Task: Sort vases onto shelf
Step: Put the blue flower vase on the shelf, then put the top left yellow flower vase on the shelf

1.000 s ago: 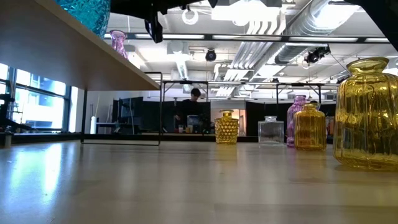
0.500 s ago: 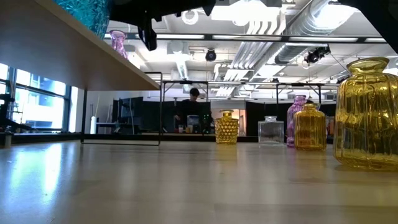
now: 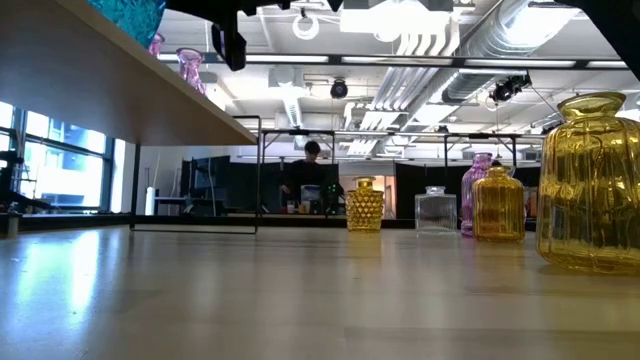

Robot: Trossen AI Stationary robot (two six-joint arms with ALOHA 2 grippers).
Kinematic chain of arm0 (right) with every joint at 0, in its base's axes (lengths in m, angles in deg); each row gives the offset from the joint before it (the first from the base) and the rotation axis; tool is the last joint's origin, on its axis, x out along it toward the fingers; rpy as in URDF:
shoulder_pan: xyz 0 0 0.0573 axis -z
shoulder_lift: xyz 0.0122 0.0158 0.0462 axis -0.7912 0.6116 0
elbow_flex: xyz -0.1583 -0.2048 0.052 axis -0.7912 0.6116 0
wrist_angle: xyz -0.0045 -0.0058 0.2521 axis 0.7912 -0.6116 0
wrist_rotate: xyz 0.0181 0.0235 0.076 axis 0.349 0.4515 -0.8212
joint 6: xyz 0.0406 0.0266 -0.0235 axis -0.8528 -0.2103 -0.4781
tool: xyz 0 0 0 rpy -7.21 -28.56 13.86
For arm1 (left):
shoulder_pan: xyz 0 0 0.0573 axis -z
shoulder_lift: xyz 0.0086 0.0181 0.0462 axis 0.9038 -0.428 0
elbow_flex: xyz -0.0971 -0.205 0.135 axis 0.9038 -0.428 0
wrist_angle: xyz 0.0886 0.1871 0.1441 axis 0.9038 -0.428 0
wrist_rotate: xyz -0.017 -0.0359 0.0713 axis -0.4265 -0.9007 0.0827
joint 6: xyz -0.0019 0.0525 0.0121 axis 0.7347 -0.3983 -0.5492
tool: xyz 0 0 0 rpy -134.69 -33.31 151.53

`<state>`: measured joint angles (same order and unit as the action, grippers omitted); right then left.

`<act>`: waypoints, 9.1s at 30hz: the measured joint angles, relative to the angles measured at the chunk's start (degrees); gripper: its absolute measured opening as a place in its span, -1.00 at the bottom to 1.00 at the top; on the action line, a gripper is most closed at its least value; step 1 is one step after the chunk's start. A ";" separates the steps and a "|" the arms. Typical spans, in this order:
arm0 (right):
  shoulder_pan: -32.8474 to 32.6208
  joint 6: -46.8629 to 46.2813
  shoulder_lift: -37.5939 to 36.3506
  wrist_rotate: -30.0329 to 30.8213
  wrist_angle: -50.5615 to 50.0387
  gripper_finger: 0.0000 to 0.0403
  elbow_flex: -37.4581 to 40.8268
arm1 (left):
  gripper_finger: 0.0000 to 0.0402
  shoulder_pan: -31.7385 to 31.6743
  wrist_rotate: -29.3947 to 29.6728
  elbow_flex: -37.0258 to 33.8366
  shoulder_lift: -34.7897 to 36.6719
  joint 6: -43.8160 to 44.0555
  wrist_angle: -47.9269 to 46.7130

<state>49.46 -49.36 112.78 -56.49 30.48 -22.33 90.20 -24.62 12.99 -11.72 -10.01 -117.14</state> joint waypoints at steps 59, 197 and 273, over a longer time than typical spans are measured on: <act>-11.47 -27.22 -4.60 48.24 -23.50 -1.00 -0.09 | -0.40 -0.02 -0.32 -0.02 0.00 -1.01 0.18; -18.47 -32.61 -2.14 27.25 0.45 -1.00 -0.07 | -0.40 -0.02 -1.58 0.00 -1.07 -3.00 4.92; 37.73 30.84 -9.57 5.23 -54.28 0.15 0.02 | -0.40 -0.02 35.86 0.02 18.72 -0.47 -9.03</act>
<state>87.19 -18.52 103.20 -51.26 -23.80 -22.31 90.18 11.24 13.01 7.00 -10.48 -126.17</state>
